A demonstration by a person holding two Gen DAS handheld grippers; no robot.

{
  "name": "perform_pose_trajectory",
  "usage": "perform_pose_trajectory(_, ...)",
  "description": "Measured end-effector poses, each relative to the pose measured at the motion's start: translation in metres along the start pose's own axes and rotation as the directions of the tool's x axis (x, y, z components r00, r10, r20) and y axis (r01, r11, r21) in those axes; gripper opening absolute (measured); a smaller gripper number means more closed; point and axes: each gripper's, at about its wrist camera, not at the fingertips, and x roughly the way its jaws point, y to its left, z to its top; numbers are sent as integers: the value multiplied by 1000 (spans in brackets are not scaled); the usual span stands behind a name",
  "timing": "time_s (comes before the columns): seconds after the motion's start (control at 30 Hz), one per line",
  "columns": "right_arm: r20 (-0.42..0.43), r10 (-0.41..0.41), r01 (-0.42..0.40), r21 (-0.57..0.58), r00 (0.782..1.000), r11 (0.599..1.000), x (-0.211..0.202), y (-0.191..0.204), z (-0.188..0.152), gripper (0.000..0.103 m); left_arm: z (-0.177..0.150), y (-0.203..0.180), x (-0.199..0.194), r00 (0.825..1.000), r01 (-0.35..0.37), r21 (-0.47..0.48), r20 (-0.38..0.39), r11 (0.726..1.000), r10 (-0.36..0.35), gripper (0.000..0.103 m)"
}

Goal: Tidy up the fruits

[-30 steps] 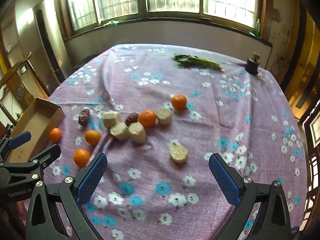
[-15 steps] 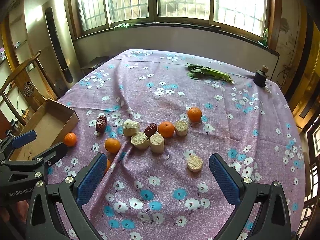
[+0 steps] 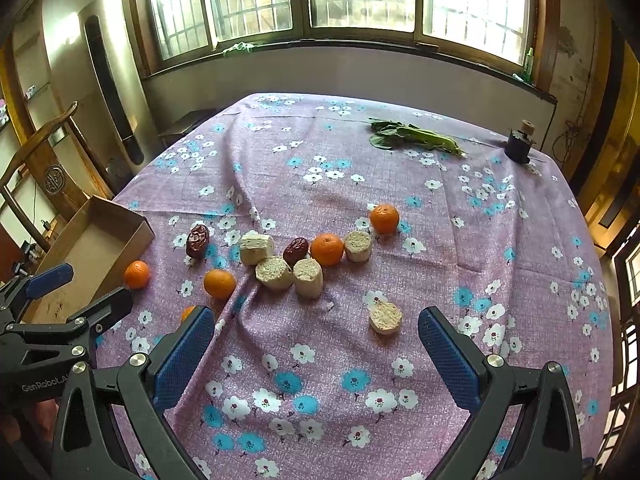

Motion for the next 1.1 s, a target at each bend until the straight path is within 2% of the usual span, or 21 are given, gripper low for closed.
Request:
perform_pose_trajectory(0.23, 1, 4, -4, 1, 1000, 1000, 0, 0, -1, 103, 1, 3, 1, 1000, -5, -8, 1, 1000, 5, 103)
perform_pose_trajectory(0.47, -6, 8, -8, -4, 1000, 1000, 1, 3, -1, 103, -1, 4, 4, 1000, 29, -12, -8, 1000, -29, 103)
perform_pose_trajectory(0.87, -38, 3, -4, -30, 999, 1000, 8, 5, -7, 103, -6, 4, 11, 999, 42, -2, -27, 999, -42, 103)
perform_pose_trajectory(1.0, -44, 5, -6, -33, 999, 999, 9, 3, -10, 103, -8, -1, 15, 997, 71, 14, -30, 997, -71, 103)
perform_pose_trajectory(1.1, -62, 12, -14, -31, 998, 999, 12, 0, -13, 96, -11, -7, 24, 994, 97, 41, -49, 994, -95, 103)
